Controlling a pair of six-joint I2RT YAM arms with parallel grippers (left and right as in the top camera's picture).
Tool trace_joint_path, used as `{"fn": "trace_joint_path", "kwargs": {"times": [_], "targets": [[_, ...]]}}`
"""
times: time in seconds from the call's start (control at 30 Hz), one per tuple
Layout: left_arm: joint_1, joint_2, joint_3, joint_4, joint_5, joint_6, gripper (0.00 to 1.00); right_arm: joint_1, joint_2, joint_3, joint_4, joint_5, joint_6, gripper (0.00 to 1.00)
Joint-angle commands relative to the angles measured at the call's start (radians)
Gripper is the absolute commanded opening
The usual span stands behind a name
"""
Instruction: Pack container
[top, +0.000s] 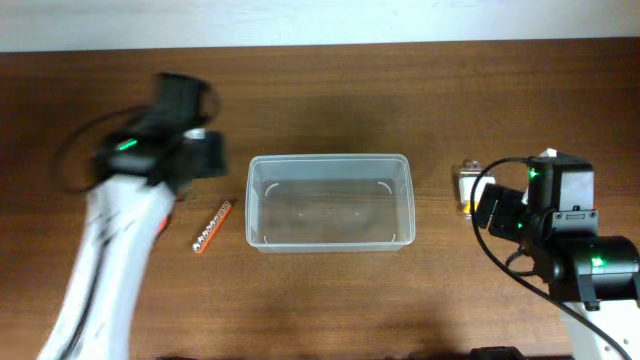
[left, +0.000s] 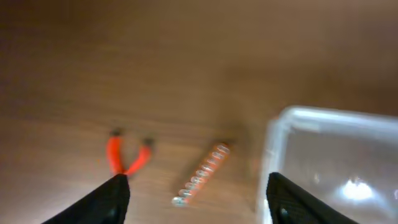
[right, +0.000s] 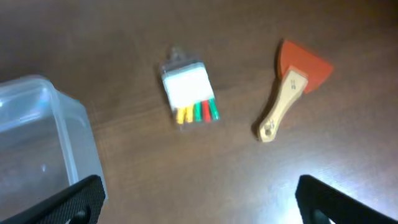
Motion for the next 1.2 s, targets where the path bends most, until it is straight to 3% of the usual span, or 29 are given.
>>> {"fn": "trace_joint_path", "kwargs": {"times": [0.0,0.07,0.2,0.43,0.57,0.7,0.93,1.17], "targets": [[0.132,-0.097,0.011,-0.026,-0.003,0.01,0.76,0.003,-0.007,0.08,-0.13,0.067,0.18,0.99],[0.204,-0.118,0.01,-0.035,0.057,0.022,0.78,0.004,-0.007,0.146,-0.245,0.107,0.273,0.99],[0.274,-0.117,0.008,-0.05,0.145,0.043,0.79,0.003,0.0,0.24,-0.256,0.174,0.248,0.99],[0.277,-0.108,0.005,-0.06,0.142,0.043,0.79,-0.116,0.233,0.335,-0.164,-0.018,-0.046,0.99],[0.277,-0.108,0.005,-0.076,0.142,0.043,0.79,-0.255,0.451,0.444,-0.164,-0.158,-0.129,0.99],[0.277,-0.108,0.005,-0.077,0.142,0.043,0.79,-0.329,0.616,0.52,-0.15,-0.173,-0.205,0.99],[0.277,-0.108,0.005,-0.071,0.142,0.043,0.79,-0.311,0.817,0.512,-0.127,-0.159,-0.278,0.99],[0.277,-0.107,0.005,-0.059,0.137,0.043,0.79,-0.22,0.889,0.495,-0.074,-0.137,-0.383,0.99]]}}
